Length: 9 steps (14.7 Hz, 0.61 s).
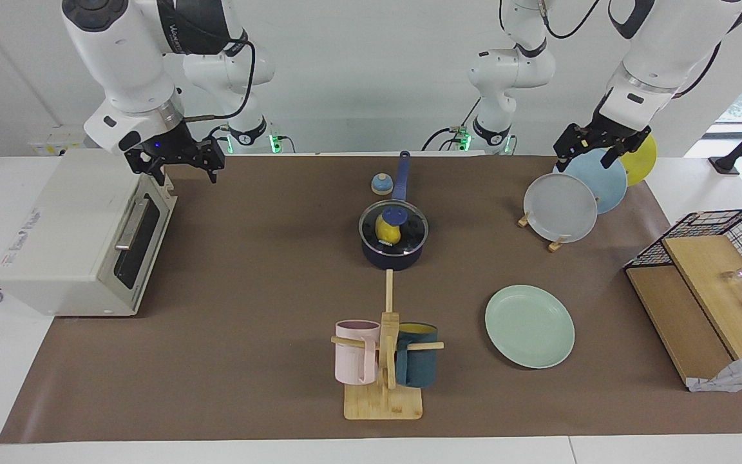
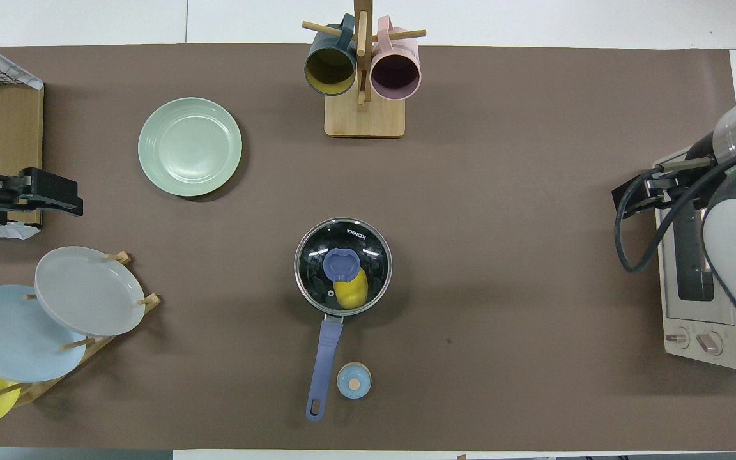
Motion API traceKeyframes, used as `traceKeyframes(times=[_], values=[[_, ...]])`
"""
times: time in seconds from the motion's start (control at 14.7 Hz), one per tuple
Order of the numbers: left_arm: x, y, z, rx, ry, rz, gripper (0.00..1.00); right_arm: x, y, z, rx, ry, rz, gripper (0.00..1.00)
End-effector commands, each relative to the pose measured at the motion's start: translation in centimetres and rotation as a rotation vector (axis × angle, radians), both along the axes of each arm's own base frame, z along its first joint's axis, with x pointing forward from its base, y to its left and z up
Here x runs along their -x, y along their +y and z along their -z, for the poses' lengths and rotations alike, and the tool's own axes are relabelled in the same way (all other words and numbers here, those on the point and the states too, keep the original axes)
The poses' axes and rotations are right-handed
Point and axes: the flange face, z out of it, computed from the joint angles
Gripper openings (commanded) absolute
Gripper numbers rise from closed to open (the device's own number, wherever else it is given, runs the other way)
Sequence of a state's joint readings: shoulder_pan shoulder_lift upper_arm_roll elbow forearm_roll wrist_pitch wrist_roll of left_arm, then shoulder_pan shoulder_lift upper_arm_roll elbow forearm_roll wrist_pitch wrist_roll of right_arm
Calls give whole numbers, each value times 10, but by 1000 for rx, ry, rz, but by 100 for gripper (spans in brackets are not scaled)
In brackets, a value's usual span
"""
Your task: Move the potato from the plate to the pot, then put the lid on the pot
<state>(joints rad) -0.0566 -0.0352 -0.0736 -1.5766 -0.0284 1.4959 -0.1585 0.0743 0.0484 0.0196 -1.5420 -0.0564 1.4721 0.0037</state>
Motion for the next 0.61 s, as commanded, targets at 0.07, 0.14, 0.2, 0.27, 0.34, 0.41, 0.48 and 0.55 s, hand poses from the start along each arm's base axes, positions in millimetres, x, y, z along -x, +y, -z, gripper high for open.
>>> traceKeyframes(times=[0.07, 0.14, 0.2, 0.27, 0.34, 0.41, 0.48, 0.55], values=[[7, 5, -2, 12, -3, -4, 100, 14, -30, 1, 0, 21, 22, 100], [7, 5, -2, 12, -1, -4, 100, 15, -30, 4, 0, 29, 21, 100], [8, 5, -2, 11, 2, -4, 100, 14, -30, 3, -1, 19, 17, 100], [8, 5, -1, 11, 2, -7, 100, 10, -29, 1, -1, 2, 21, 100], [8, 5, -3, 11, -1, -8, 100, 8, -27, -1, -1, -9, 22, 100], [8, 3, -2, 11, 0, -10, 100, 7, -27, -5, -2, -17, 23, 100], [9, 4, -3, 11, -3, -13, 100, 7, -28, -8, -3, -20, 25, 100], [8, 6, -4, 11, -4, -17, 100, 7, -29, -8, -2, -20, 27, 100]])
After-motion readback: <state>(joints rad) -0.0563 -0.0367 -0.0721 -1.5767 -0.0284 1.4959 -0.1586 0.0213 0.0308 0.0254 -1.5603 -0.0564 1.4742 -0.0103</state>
